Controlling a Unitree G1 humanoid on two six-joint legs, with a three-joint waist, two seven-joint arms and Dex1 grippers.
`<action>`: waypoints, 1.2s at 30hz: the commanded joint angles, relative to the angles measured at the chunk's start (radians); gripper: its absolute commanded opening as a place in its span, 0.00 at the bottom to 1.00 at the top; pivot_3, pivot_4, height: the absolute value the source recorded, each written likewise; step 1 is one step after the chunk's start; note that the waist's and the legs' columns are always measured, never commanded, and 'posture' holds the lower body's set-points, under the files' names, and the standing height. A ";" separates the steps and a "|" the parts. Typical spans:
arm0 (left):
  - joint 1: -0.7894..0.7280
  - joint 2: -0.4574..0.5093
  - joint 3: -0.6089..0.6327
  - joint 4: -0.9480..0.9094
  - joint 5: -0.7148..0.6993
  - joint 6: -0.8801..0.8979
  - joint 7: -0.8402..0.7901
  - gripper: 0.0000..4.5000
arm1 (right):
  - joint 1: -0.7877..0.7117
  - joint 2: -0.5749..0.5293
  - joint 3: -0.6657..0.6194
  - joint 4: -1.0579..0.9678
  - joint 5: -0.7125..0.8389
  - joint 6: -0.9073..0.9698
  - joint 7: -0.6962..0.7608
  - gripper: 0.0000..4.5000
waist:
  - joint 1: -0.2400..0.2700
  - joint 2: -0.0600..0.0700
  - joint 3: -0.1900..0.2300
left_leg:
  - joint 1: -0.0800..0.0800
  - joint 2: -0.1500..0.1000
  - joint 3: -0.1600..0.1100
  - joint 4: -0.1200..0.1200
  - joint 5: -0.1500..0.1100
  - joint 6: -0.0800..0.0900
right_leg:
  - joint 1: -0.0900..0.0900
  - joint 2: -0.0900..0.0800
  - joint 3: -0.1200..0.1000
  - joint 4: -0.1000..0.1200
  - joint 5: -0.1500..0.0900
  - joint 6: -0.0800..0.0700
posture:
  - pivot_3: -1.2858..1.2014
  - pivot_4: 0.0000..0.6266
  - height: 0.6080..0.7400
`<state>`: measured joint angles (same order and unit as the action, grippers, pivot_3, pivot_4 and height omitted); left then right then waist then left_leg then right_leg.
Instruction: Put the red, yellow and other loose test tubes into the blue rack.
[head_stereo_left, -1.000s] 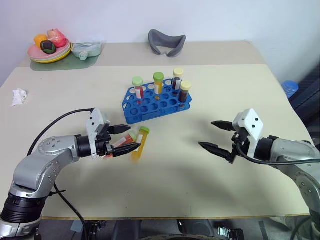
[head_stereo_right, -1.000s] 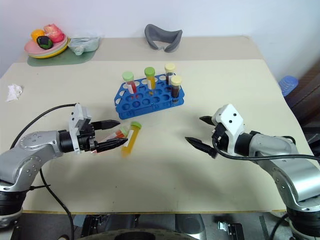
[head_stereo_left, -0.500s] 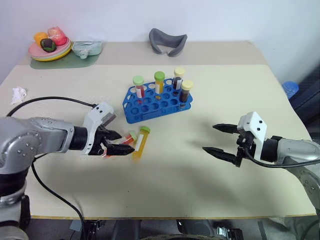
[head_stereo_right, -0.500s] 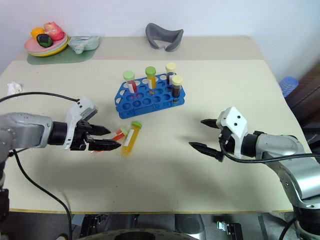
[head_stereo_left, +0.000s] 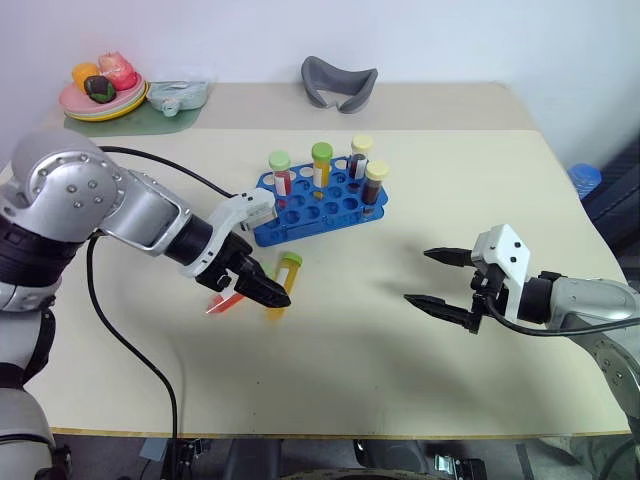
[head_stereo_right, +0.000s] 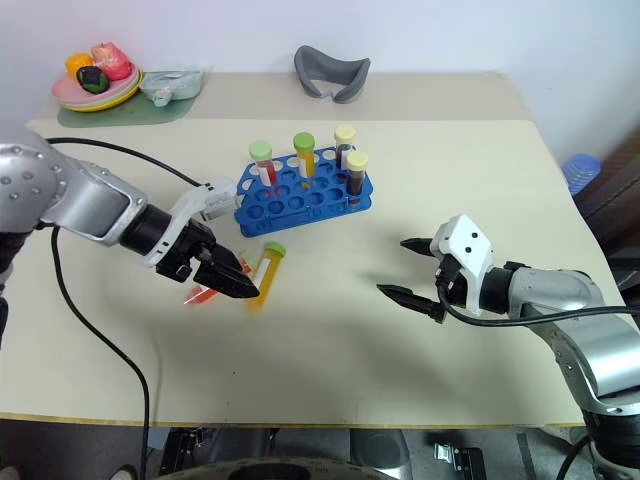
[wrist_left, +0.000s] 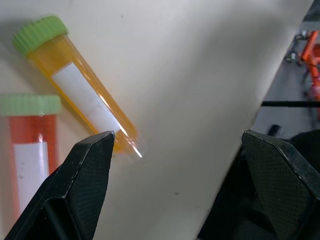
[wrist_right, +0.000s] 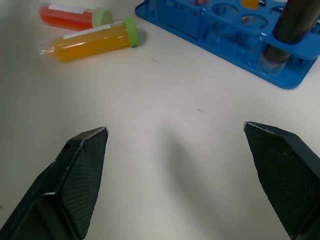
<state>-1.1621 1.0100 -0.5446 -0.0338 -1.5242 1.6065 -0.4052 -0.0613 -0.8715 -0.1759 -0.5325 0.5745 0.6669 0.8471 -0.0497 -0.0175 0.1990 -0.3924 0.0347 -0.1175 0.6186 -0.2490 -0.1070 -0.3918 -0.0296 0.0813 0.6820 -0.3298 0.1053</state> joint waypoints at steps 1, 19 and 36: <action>-0.058 -0.033 -0.060 0.098 -0.082 0.008 0.084 0.92 | -0.011 0.005 -0.038 -0.039 0.022 0.003 -0.020 0.98 | 0.003 0.000 0.000 | 0.000 0.000 0.000 0.000 0.000 0.000 | 0.000 0.000 0.000 0.000 0.000 0.000 | 0.52 0.24 1.00; -0.204 -0.223 -0.187 0.372 0.051 0.008 0.234 0.92 | -0.089 0.035 -0.026 -0.113 0.064 0.073 -0.145 0.98 | 0.005 0.000 0.000 | -0.001 -0.001 0.000 0.002 0.000 0.000 | -0.001 0.000 0.000 0.000 0.000 0.000 | 0.52 0.24 1.00; -0.210 -0.211 -0.179 0.346 0.036 0.008 0.176 0.92 | -0.078 0.011 -0.061 -0.146 0.116 0.134 -0.151 0.98 | 0.004 0.000 0.000 | -0.002 -0.001 0.000 0.003 0.000 0.001 | -0.001 0.000 0.000 0.001 0.000 0.000 | 0.52 0.24 1.00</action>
<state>-1.3441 0.7828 -0.7621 0.3306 -1.4739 1.6073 -0.2114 -0.1348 -0.8481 -0.2034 -0.6382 0.6762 0.8019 0.6987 -0.0459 -0.0174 0.1990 -0.3941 0.0341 -0.1176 0.6217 -0.2495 -0.1062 -0.3924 -0.0296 0.0814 0.6828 -0.3299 0.1056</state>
